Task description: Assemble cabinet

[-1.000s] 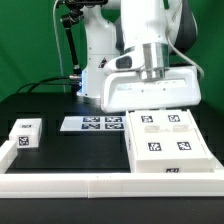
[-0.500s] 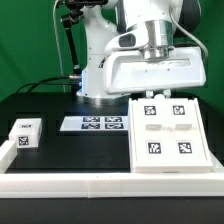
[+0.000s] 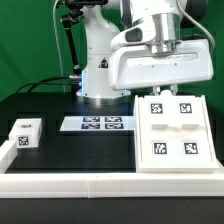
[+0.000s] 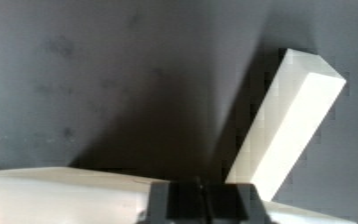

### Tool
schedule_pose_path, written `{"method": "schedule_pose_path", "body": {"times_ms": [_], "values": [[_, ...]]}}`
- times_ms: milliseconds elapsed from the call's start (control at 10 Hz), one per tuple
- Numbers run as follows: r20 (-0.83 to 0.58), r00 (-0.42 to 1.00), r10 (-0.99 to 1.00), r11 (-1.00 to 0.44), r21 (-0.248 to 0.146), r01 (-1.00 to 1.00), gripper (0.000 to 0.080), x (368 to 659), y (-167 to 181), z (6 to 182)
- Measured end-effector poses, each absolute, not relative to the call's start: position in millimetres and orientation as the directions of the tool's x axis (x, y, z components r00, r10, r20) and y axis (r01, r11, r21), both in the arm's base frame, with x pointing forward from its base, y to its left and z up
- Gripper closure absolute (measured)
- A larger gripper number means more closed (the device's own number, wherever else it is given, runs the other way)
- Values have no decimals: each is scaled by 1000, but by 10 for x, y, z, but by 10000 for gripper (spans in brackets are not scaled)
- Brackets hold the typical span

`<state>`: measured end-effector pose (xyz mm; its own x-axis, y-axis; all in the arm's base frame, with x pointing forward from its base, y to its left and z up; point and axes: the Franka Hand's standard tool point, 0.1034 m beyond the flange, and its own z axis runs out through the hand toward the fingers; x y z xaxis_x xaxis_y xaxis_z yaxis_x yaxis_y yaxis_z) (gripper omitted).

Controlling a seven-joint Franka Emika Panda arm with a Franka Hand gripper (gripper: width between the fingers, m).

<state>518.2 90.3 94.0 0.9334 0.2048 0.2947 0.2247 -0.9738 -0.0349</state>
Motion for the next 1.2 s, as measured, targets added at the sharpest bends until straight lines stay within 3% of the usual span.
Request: {"method": "schedule_pose_path", "body": {"times_ms": [300,900,1200], "values": [[292,933,212,-973,-31,230,797,5182,863,929],[214,956,200,-973,-69,219,797,5319,942,1175],[208,958,199,-974,-69,217,797,5289,922,1143]]}}
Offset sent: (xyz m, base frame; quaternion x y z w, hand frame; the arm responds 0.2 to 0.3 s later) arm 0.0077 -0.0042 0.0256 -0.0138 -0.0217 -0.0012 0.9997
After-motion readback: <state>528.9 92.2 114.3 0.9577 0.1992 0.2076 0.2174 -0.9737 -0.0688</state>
